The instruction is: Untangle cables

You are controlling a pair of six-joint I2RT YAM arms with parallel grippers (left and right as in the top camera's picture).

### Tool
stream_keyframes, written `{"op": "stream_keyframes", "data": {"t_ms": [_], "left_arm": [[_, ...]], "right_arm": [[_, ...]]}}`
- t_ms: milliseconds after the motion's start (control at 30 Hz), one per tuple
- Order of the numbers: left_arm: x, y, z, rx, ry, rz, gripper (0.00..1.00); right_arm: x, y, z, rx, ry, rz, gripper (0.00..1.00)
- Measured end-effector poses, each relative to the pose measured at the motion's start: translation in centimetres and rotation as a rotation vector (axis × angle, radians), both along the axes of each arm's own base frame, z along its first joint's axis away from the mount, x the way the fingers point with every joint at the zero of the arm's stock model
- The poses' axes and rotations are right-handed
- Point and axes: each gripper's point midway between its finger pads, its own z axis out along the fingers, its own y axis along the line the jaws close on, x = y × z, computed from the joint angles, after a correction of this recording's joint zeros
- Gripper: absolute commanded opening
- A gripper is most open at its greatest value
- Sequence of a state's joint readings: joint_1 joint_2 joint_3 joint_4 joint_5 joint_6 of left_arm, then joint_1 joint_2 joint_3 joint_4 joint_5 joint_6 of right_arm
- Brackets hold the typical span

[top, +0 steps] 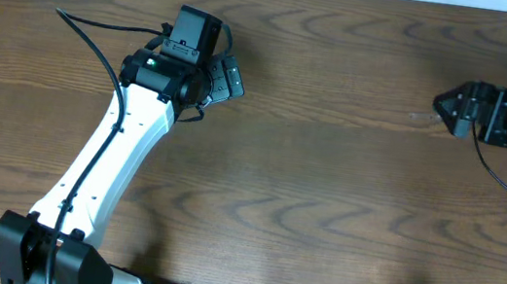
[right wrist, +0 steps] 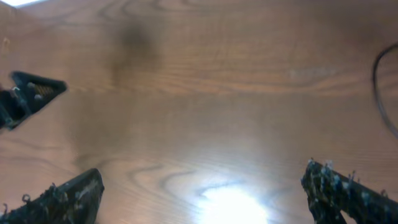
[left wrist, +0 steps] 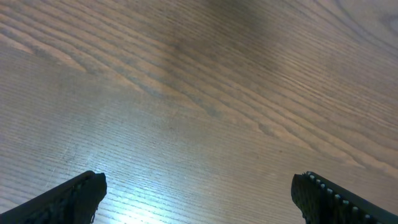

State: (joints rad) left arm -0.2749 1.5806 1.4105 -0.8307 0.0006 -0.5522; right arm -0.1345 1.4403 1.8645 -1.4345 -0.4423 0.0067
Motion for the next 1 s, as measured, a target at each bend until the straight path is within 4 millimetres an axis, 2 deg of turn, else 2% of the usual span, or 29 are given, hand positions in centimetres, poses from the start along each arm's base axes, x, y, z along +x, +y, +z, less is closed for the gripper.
{"op": "stream_keyframes", "data": {"t_ms": [167,267,400,533,633,833,1000], "left_arm": [[0.0,0.0,0.0,0.000,0.000,0.000,1.00],[0.0,0.0,0.0,0.000,0.000,0.000,1.00],[0.0,0.0,0.0,0.000,-0.001,0.000,1.00],[0.0,0.0,0.0,-0.001,-0.001,0.000,1.00],[0.0,0.0,0.0,0.000,0.000,0.000,1.00],[0.0,0.0,0.1,-0.001,-0.002,0.000,1.00],[0.0,0.0,0.1,-0.001,-0.003,0.000,1.00]], "right_arm": [[2.2,2.3,-1.1,-0.135,-0.153,0.062,0.99],[2.6,3.7,-2.3,-0.206,-0.254,0.085,0.99],[2.5,4.0,-4.4,-0.255,-0.411,0.055,0.99],[0.9,3.0,-6.6,-0.273,-0.506,0.010,0.99],[-1.2,2.3,-7.7,-0.276,-0.589,-0.024,0.99],[-4.7,0.7,-7.7,-0.251,-0.855,-0.115,0.99],[-6.1,-0.8,-10.8,-0.258,-0.954,-0.184,0.99]]}}
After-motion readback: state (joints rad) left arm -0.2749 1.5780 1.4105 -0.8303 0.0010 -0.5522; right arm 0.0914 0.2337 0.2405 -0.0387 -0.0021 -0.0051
